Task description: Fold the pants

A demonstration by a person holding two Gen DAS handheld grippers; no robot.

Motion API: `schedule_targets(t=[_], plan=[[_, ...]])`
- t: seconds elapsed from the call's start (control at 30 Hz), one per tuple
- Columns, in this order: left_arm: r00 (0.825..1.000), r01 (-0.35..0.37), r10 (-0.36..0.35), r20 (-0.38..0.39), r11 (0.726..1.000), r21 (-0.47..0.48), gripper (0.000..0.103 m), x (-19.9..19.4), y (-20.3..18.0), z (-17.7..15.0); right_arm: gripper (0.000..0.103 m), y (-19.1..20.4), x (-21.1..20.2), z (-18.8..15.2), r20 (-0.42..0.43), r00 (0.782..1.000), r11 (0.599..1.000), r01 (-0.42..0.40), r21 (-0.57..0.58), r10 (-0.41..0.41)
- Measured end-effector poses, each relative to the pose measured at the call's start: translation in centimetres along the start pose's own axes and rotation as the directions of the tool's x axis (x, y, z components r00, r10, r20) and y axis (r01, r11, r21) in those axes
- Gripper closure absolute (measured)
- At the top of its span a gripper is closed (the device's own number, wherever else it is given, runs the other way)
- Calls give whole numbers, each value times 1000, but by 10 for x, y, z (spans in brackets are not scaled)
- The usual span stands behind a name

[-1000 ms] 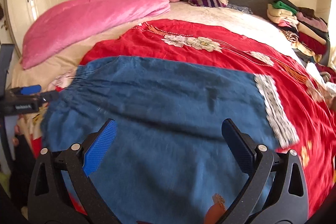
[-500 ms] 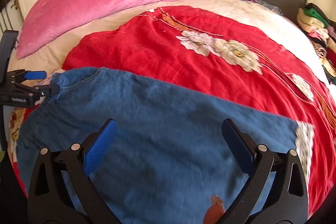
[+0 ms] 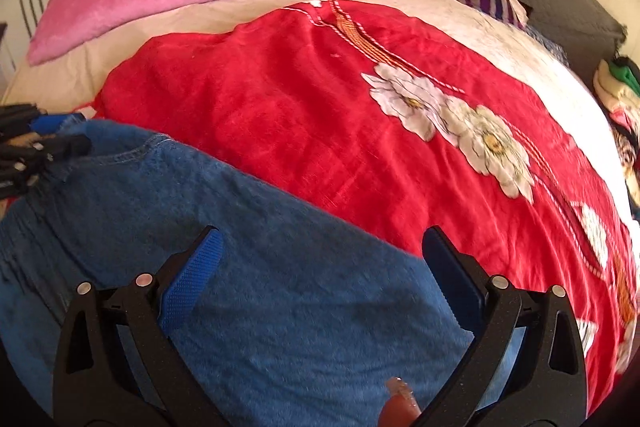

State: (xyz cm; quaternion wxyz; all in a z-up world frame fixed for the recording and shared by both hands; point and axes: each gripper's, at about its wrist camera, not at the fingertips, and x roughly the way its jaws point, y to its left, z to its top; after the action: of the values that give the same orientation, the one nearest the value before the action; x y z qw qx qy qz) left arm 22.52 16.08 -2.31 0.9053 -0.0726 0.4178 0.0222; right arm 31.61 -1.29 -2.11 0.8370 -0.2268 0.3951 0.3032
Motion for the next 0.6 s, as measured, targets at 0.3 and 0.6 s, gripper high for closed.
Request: schedule_targets(t=[0.3,0.6], plan=[[993,80,-86,86,995,66,71,-50,-17,-15,66,17,4,1,14,995,990,-100,-97,101],[992,42,-50,116,997,66,70,-63,-8,-23,99,28,-72,-32,172,965,980,-194,-47,199]])
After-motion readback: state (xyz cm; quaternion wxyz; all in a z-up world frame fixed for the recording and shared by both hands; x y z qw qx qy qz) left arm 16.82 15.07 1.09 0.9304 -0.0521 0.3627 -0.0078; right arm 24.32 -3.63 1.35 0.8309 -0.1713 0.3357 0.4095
